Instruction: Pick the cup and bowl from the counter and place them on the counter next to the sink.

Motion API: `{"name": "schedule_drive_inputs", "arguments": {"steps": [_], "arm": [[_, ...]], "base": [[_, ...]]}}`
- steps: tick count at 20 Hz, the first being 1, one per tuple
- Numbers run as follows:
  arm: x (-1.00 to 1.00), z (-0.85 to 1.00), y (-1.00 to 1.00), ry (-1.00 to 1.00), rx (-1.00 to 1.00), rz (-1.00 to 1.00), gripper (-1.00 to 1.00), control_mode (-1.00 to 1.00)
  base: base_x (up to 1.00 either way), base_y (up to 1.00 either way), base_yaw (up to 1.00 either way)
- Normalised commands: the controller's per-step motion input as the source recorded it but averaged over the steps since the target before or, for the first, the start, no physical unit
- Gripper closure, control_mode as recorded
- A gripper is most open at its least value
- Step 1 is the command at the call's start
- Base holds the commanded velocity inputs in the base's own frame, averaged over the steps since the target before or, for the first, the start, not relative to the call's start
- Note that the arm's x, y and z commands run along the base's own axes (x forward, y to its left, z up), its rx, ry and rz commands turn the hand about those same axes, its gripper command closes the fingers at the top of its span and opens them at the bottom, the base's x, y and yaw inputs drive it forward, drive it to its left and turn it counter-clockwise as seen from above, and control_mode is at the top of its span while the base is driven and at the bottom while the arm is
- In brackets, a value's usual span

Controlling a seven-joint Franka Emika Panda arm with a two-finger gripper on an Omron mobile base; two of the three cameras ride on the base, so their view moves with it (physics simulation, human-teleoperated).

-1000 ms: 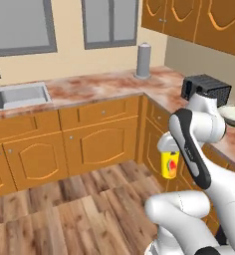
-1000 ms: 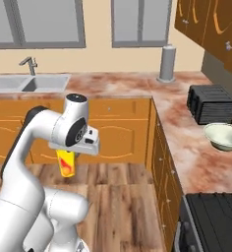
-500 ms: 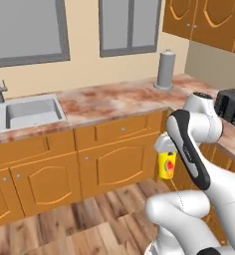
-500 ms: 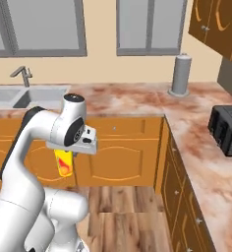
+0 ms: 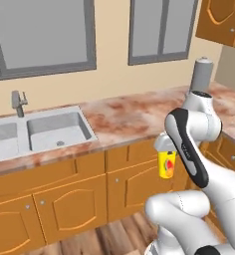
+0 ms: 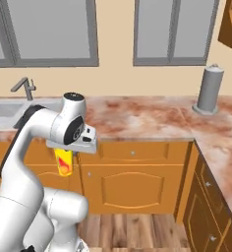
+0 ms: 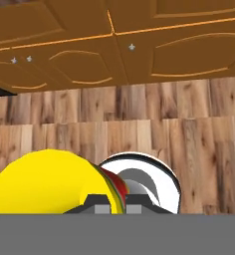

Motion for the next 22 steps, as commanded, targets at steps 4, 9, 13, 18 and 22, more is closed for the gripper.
{"name": "schedule_drive_inputs", "arguments": {"steps": [4, 9, 13, 18, 22], "arm": [[0.00, 0.00, 0.00, 0.00, 0.00, 0.00, 1.00, 1.00], [0.00, 0.00, 0.00, 0.00, 0.00, 0.00, 1.00, 1.00], [0.00, 0.00, 0.00, 0.00, 0.00, 0.00, 1.00, 1.00], [0.00, 0.00, 0.00, 0.00, 0.00, 0.00, 1.00, 1.00], [0.00, 0.00, 0.00, 0.00, 0.00, 0.00, 1.00, 1.00]], "base": [[0.61, 0.26, 0.16], [0.45, 0.08, 0.22], [0.47, 0.12, 0.21], [0.92, 0.15, 0.06], [1.00, 0.18, 0.00]]}}
